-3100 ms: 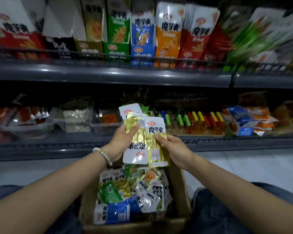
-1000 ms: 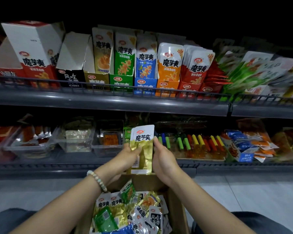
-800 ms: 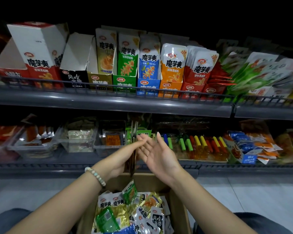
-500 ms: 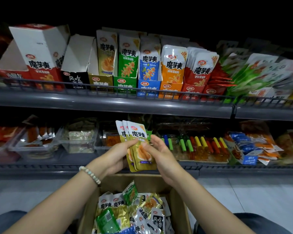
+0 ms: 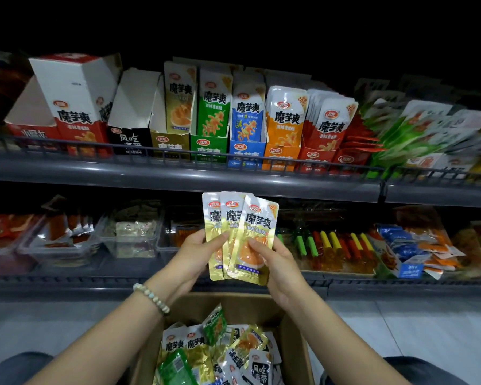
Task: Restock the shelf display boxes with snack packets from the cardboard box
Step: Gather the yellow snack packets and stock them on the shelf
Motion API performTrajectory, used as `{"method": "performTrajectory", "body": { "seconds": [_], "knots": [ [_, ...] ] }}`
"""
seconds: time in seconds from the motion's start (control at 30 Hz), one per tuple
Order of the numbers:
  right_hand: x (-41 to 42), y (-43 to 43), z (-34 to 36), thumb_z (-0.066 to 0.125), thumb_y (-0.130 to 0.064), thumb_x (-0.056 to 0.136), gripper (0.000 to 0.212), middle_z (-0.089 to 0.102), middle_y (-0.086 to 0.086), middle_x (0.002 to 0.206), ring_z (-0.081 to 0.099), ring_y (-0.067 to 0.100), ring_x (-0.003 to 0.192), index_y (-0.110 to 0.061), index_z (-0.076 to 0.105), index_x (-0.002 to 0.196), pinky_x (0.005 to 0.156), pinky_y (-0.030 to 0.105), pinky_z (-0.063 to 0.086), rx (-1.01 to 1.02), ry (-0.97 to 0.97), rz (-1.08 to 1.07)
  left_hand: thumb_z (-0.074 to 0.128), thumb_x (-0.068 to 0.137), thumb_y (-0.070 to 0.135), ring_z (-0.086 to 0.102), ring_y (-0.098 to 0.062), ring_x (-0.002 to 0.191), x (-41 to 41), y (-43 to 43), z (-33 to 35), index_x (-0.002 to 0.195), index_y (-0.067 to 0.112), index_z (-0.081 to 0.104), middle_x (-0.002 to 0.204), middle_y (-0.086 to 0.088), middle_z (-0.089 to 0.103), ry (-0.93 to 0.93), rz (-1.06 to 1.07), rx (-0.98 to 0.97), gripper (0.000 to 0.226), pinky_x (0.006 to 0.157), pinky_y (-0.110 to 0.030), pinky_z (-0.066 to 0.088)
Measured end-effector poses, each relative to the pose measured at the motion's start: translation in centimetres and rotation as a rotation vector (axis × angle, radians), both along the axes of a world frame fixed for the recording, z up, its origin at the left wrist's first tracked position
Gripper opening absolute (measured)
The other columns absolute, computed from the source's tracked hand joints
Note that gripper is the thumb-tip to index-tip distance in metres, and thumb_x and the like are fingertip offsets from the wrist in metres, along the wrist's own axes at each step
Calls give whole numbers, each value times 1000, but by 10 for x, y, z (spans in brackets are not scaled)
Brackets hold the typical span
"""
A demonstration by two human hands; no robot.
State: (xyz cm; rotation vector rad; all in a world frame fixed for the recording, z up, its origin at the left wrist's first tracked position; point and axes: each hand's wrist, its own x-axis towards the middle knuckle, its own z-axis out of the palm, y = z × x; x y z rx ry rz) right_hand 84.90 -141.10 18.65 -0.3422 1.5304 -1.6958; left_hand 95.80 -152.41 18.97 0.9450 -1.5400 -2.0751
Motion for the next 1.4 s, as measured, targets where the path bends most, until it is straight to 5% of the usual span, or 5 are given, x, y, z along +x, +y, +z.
{"method": "performTrajectory", "body": {
  "seconds": [0.13, 0.53, 0.77, 0.9, 1.4],
  "knots": [
    [7, -7, 11, 53, -22, 96, 27, 70, -4, 109, 67, 7, 93, -20, 57, 123, 65, 13, 49, 1, 196, 83, 60, 92, 21, 69, -19, 99, 0, 0, 4, 114, 13, 66, 100, -1, 74, 21, 5, -88, 24, 95, -38, 50],
    [42, -54, 48, 39, -28, 101, 29, 59, -2, 119, 61, 9, 100, -23, 34, 129, 74, 16, 49, -50, 415, 100, 39, 98, 39, 68, -9, 82, 26, -2, 40, 117, 36, 42, 112, 9, 61, 90, -66, -387, 19, 46, -25, 52],
    [7, -65, 108, 62, 1, 87, 93, 49, -6, 134, 61, 13, 111, -51, 8, 143, 86, 30, 55, -209, 647, 294, 42, 96, 39, 69, -14, 81, 40, -27, 63, 111, 38, 47, 107, 4, 64, 131, -37, -422, 16, 46, -27, 53],
    [2, -72, 143, 68, -1, 83, 89, 27, -14, 146, 54, 12, 118, -45, 20, 144, 86, 29, 56, -111, 873, 533, 42, 97, 38, 70, -10, 79, 47, -34, 68, 116, 41, 46, 105, 7, 66, 151, -76, -437, 19, 50, -28, 55],
    [-17, -127, 184, 73, 5, 75, 80, 59, 7, 118, 67, 20, 100, -36, 36, 132, 79, 34, 58, -111, 819, 544, 39, 97, 44, 68, -9, 78, 49, -92, 122, 118, 37, 53, 101, 6, 67, 135, -45, -522, 26, 51, -26, 54]
  ]
}}
